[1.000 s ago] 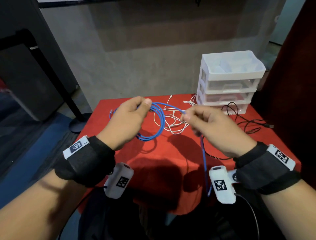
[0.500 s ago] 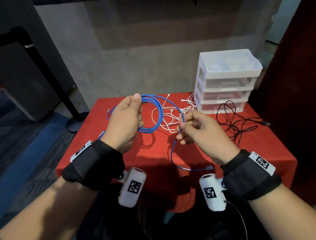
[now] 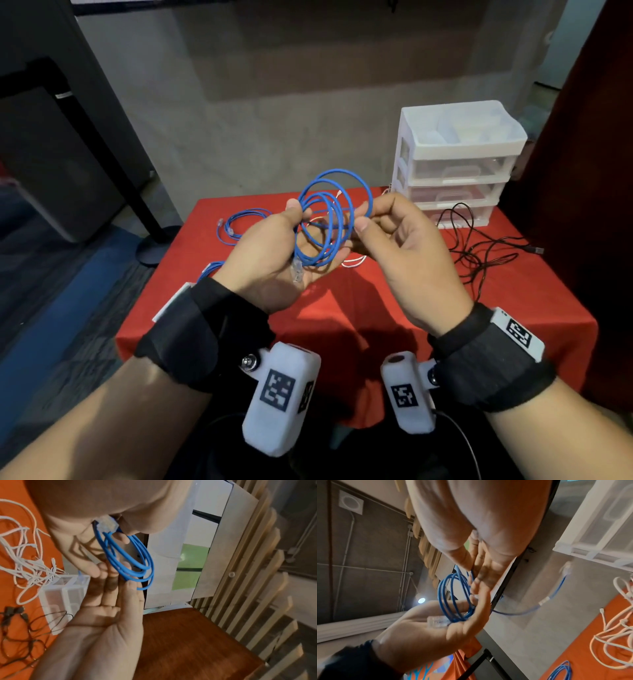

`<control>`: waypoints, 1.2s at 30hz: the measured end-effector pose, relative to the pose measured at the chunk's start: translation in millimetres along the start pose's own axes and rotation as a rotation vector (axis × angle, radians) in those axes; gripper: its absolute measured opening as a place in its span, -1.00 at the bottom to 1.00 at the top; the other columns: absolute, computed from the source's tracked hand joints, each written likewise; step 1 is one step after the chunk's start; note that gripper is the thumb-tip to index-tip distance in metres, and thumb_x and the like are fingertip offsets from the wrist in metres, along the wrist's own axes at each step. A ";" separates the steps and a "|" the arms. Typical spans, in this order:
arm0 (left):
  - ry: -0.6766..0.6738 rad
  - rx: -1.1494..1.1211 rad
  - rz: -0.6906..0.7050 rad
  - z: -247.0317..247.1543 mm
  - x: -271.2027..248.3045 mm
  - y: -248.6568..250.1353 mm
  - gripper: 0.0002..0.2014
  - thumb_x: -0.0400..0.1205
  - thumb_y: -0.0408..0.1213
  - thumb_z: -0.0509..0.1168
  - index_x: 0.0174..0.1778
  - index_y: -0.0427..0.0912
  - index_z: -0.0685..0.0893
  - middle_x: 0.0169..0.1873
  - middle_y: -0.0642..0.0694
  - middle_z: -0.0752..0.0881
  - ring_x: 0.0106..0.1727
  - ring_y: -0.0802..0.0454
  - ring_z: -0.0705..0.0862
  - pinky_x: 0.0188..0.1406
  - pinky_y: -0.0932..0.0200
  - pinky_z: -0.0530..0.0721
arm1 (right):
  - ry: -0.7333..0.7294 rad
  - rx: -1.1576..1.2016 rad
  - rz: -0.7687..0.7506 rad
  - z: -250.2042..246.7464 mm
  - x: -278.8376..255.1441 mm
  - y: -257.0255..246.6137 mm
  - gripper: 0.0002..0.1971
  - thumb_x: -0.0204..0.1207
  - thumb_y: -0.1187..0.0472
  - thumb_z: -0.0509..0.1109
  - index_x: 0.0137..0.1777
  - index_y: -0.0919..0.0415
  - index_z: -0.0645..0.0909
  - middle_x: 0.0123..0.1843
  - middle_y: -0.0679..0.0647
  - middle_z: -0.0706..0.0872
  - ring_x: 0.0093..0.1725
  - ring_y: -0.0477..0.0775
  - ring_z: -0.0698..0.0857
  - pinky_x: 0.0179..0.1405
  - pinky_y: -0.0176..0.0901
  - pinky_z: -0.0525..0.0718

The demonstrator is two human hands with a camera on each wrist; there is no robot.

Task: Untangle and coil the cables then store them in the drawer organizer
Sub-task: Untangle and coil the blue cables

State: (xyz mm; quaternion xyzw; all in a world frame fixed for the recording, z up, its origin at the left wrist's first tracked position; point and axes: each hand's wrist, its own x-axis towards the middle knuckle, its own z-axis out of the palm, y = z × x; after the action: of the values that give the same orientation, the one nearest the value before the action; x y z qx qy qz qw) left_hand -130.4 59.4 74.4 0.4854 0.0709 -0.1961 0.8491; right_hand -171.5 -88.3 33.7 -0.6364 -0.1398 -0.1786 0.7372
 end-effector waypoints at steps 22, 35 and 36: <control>-0.144 0.584 0.474 -16.9 3.8 -15.3 -0.64 0.87 -0.09 0.05 -0.27 -0.06 0.35 -0.53 0.07 0.34 -0.54 0.13 0.22 -0.58 0.18 0.25 | -0.188 -0.493 0.044 -7.8 -16.4 15.2 -0.84 0.79 0.10 0.20 0.10 -0.03 0.63 -0.20 0.07 0.78 -0.33 0.02 0.67 -0.17 0.08 0.63; -0.241 0.824 0.567 -34.9 1.7 7.0 -0.59 0.86 -0.08 0.09 -0.35 -0.03 0.35 -0.54 0.03 0.30 -0.57 0.10 0.21 -0.57 0.21 0.26 | -0.072 -0.571 0.153 -55.6 17.7 23.7 -0.88 0.70 0.18 0.43 0.01 0.14 0.79 -0.26 0.09 0.75 -0.28 -0.02 0.67 -0.27 -0.09 0.58; -0.211 0.800 0.559 -38.7 4.7 7.4 -0.59 0.86 -0.10 0.08 -0.34 -0.05 0.34 -0.54 0.02 0.30 -0.57 0.10 0.21 -0.58 0.22 0.26 | -0.085 -0.540 0.179 -55.8 15.3 24.7 -0.88 0.70 0.22 0.43 -0.03 0.20 0.78 -0.27 0.11 0.74 -0.28 0.00 0.68 -0.31 -0.06 0.60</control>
State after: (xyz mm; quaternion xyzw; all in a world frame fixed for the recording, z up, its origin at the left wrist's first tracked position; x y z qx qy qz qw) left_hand -120.4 94.5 58.7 0.7509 -0.2290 -0.0211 0.6191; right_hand -148.0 -141.6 10.0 -0.8265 -0.0613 -0.1170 0.5473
